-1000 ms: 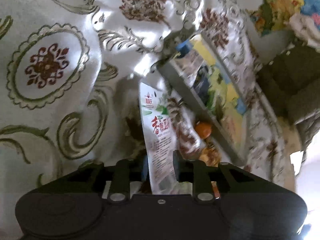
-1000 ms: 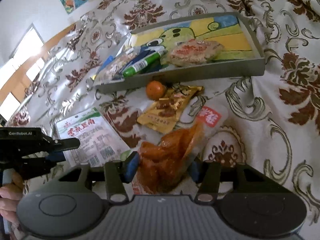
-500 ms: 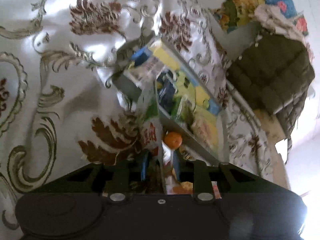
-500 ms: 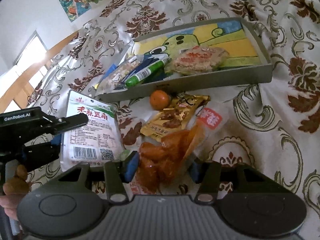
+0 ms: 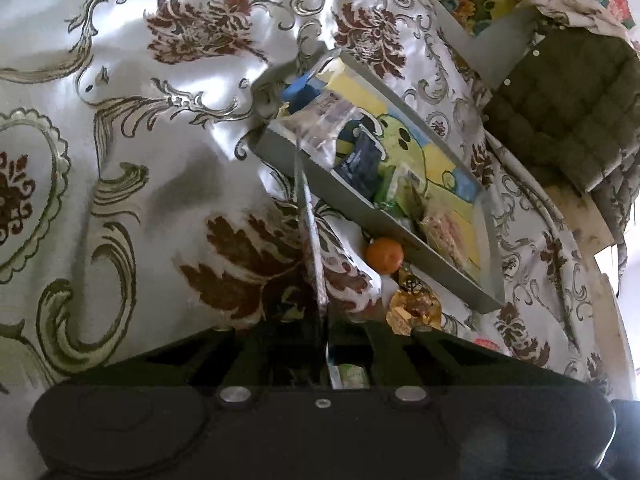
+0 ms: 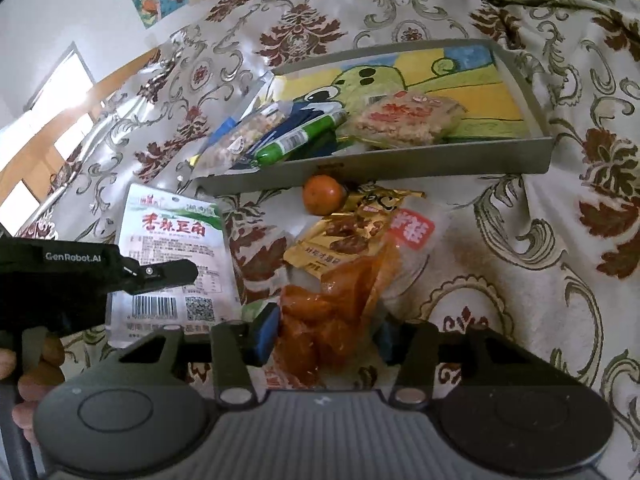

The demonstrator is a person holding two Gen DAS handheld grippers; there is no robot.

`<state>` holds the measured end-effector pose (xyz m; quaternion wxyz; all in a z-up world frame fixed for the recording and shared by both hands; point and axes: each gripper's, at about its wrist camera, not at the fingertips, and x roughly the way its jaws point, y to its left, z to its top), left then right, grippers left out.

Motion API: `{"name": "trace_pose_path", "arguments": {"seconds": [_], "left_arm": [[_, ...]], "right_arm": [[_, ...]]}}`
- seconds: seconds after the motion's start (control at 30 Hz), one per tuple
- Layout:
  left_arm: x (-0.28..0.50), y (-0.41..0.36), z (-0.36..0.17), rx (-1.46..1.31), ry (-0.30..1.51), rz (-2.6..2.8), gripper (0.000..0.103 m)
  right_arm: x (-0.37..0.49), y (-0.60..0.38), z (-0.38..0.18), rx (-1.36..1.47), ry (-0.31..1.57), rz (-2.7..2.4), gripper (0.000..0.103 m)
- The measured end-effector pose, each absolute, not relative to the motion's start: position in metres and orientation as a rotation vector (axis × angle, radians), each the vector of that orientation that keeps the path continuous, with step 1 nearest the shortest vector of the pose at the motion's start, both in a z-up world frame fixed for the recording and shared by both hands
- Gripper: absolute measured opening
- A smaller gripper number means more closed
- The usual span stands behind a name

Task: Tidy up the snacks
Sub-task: 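Carry the white packet and orange bag into the grey tray, opening both tools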

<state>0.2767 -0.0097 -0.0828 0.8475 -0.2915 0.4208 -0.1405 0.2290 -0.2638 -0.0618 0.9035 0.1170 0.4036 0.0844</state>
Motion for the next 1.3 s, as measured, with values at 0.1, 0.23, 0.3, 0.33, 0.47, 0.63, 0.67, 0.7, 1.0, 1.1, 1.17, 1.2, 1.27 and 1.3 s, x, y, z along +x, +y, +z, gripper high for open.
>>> {"name": "trace_pose_path", "arguments": {"seconds": [0.1, 0.23, 0.3, 0.33, 0.47, 0.63, 0.67, 0.7, 1.0, 1.1, 1.17, 1.2, 1.27, 1.3], "left_arm": [[0.27, -0.009, -0.077, -0.635, 0.868, -0.31, 0.002], [0.261, -0.007, -0.068, -0.653, 0.825, -0.329, 0.002], [0.258, -0.007, -0.064, -0.666, 0.802, -0.344, 0.002], [0.257, -0.007, -0.062, -0.671, 0.789, -0.353, 0.002], [0.253, -0.008, -0.054, -0.692, 0.736, -0.399, 0.002], [0.257, -0.021, -0.037, -0.646, 0.684, -0.455, 0.002], [0.259, -0.026, -0.033, -0.619, 0.68, -0.459, 0.002], [0.262, -0.032, -0.028, -0.585, 0.674, -0.463, 0.002], [0.329, -0.078, -0.007, -0.53, 0.624, -0.507, 0.002], [0.354, -0.094, -0.005, -0.505, 0.599, -0.494, 0.002], [0.371, -0.103, -0.006, -0.489, 0.601, -0.479, 0.002], [0.381, -0.107, -0.007, -0.488, 0.61, -0.478, 0.002], [0.395, -0.113, -0.009, -0.48, 0.621, -0.478, 0.002], [0.401, -0.117, -0.01, -0.467, 0.624, -0.479, 0.002]], "right_arm": [[0.223, -0.265, -0.057, 0.254, 0.841, 0.164, 0.051], [0.213, -0.276, -0.045, 0.292, 0.8, 0.154, 0.051], [0.208, -0.285, -0.037, 0.325, 0.766, 0.149, 0.051], [0.206, -0.289, -0.034, 0.344, 0.744, 0.148, 0.051], [0.202, -0.304, -0.022, 0.393, 0.675, 0.145, 0.051], [0.208, -0.312, -0.016, 0.414, 0.611, 0.141, 0.051], [0.21, -0.312, -0.015, 0.414, 0.601, 0.14, 0.051], [0.213, -0.313, -0.014, 0.416, 0.591, 0.14, 0.051], [0.263, -0.342, 0.001, 0.476, 0.481, 0.085, 0.051], [0.285, -0.356, 0.003, 0.495, 0.456, 0.069, 0.051], [0.298, -0.362, 0.001, 0.486, 0.471, 0.049, 0.051], [0.305, -0.364, -0.002, 0.478, 0.486, 0.037, 0.051], [0.315, -0.368, -0.007, 0.445, 0.511, 0.008, 0.051], [0.319, -0.369, -0.01, 0.429, 0.524, -0.004, 0.051]]}}
